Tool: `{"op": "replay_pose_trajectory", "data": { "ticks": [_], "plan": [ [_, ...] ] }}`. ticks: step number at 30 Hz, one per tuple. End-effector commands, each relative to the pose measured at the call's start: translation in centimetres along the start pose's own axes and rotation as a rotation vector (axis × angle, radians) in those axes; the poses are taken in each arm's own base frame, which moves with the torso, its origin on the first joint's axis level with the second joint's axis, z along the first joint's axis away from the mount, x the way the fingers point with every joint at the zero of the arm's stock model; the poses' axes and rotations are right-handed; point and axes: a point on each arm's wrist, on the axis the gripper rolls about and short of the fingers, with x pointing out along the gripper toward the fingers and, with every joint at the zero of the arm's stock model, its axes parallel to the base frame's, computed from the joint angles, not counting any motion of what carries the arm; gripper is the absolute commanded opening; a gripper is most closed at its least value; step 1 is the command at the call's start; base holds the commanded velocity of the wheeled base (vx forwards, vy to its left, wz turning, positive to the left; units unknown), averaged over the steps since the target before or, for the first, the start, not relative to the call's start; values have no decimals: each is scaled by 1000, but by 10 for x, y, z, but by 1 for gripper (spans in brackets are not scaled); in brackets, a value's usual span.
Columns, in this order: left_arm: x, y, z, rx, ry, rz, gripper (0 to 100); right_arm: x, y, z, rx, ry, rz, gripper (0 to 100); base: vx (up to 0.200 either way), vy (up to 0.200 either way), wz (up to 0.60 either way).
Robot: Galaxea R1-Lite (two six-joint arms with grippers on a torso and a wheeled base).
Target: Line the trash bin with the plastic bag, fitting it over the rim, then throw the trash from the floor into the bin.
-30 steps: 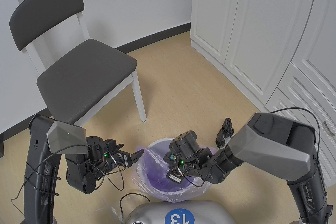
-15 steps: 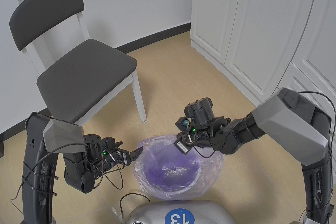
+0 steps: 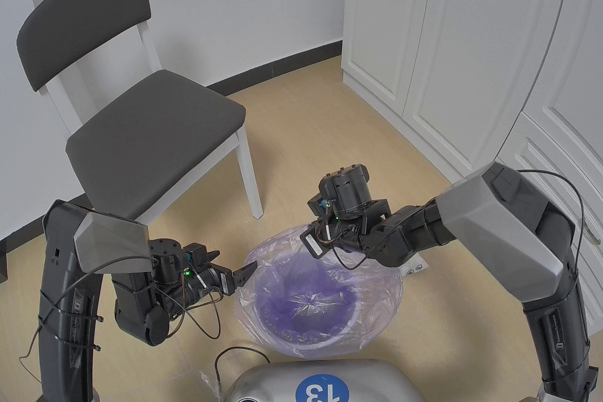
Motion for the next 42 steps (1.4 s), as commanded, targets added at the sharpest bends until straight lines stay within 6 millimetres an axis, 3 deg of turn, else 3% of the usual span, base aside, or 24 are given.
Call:
{"op": "replay_pose_trajectory", "data": {
  "ticks": [1, 5, 9, 12, 13, 20, 25, 32, 36, 42],
  "plan": [
    [0, -2, 2, 6, -18, -6, 100, 19, 8, -14, -7, 12, 7, 100, 0, 0, 0],
    [1, -2, 4, 10, -24, -5, 100, 34, 8, -23, 10, -12, -3, 100, 0, 0, 0],
    [0, -3, 8, 14, -36, 0, 100, 34, 7, -15, 71, -65, -11, 100, 0, 0, 0],
    [0, -5, 8, 15, -34, -4, 100, 20, 1, -2, 79, -84, -17, 100, 0, 0, 0],
    [0, -6, 7, 15, -32, -6, 100, 6, -4, 3, 78, -79, -19, 100, 0, 0, 0],
    [-1, -12, 9, 22, -34, -8, 100, -36, -29, 5, 114, -61, -50, 100, 0, 0, 0],
    [1, -18, 4, 59, -21, 19, 100, -64, -25, -25, 84, 53, -29, 100, 0, 0, 0],
    [6, -13, -9, 129, 9, 73, 100, -65, -15, -47, 74, 103, -10, 100, 0, 0, 0],
    [11, -10, -9, 130, -2, 100, 100, -55, -13, -59, 67, 131, -8, 100, 0, 0, 0],
    [14, 6, -5, 123, -33, 149, 100, -27, -35, -68, 106, 118, -64, 100, 0, 0, 0]
  ]
}}
